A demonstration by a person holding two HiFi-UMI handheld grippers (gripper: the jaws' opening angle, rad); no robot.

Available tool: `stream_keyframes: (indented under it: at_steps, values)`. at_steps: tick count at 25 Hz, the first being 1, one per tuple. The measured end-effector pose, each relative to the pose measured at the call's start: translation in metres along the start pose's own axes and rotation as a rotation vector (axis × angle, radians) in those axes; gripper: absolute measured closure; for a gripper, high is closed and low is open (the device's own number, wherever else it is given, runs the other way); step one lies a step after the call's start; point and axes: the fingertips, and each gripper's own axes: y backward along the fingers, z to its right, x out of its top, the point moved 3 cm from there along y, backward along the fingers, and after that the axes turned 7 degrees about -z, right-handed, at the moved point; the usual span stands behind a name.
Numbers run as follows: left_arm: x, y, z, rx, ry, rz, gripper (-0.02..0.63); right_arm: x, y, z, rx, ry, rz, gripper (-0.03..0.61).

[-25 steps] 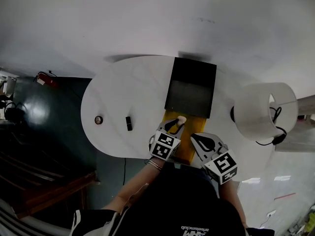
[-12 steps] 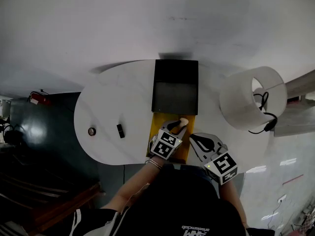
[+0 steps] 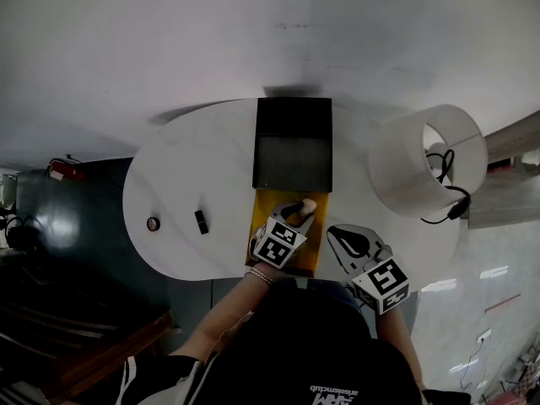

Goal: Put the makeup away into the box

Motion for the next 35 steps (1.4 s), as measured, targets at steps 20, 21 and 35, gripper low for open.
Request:
stream_keyframes:
  at_steps: [20, 21, 35]
  values:
    - [0.037, 0.101, -0.001, 0.075, 0.070, 0.388, 0.439, 0.020, -0.025, -0.007, 0.114, 0.106, 0.006, 0.555]
    - [0.039, 0.107, -0.001, 0.088, 0.078, 0.412, 0.440, 0.023, -0.026, -0.007, 0.129, 0.117, 0.007, 0.555]
    - [0.017, 0.170, -0.004, 0.285, 0.276, 0.586, 0.595, 0.029, -0.037, -0.017, 0.298, 0.203, -0.011, 0.555]
